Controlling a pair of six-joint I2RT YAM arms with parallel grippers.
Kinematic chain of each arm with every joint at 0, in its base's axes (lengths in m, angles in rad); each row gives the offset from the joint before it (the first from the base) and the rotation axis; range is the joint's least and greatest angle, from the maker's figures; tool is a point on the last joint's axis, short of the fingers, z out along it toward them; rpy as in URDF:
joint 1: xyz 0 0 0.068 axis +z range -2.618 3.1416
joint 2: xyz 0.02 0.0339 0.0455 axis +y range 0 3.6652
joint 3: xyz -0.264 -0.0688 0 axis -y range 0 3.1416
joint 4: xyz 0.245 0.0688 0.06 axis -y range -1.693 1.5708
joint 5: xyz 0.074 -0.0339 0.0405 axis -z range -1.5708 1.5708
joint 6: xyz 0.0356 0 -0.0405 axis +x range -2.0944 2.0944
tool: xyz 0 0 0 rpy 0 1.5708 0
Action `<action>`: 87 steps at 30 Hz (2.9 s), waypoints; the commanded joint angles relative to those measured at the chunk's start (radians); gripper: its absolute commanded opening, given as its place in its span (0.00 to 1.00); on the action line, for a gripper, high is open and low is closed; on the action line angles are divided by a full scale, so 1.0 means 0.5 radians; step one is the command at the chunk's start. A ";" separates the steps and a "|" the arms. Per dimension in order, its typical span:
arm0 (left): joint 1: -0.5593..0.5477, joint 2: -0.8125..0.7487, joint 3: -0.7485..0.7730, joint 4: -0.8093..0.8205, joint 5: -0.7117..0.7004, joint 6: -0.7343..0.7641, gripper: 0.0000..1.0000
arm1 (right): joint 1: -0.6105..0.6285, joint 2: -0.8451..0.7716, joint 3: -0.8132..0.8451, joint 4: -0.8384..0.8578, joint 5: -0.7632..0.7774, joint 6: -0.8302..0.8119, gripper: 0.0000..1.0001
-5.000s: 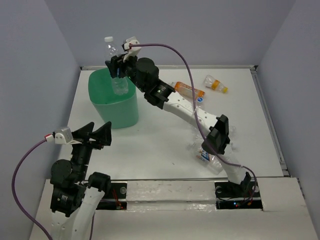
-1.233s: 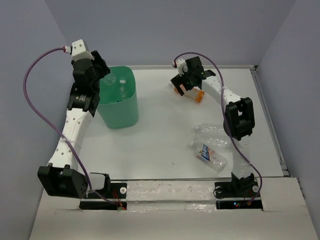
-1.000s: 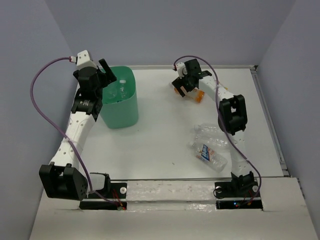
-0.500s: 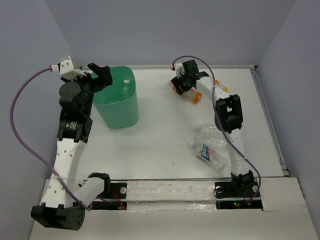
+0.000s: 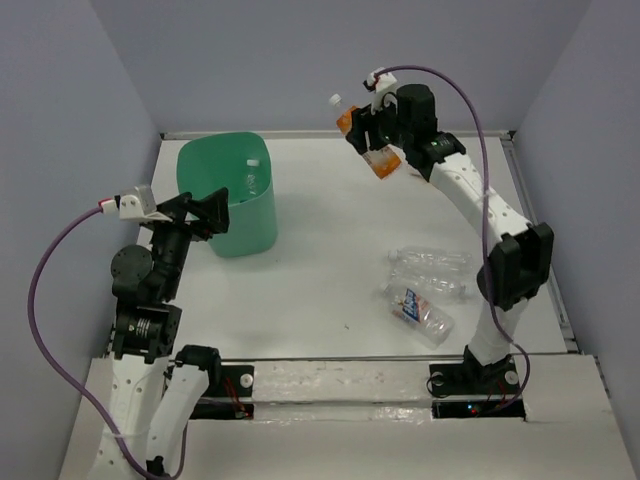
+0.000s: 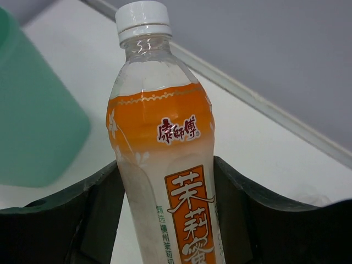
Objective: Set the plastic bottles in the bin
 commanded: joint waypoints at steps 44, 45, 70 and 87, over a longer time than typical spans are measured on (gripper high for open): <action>-0.454 -0.519 -0.199 0.066 -0.376 0.137 0.99 | 0.713 -0.090 -0.142 1.274 0.169 0.403 0.70; -0.454 -0.513 -0.199 0.069 -0.373 0.134 0.99 | 0.627 -0.212 -0.228 1.167 0.145 0.406 0.68; -0.451 -0.243 -0.217 0.103 -0.320 0.125 0.99 | -0.500 0.811 0.377 -0.129 0.770 -0.834 1.00; -0.338 -0.166 -0.220 0.130 -0.274 0.122 0.99 | -0.699 1.314 0.979 -0.362 0.200 -0.564 0.91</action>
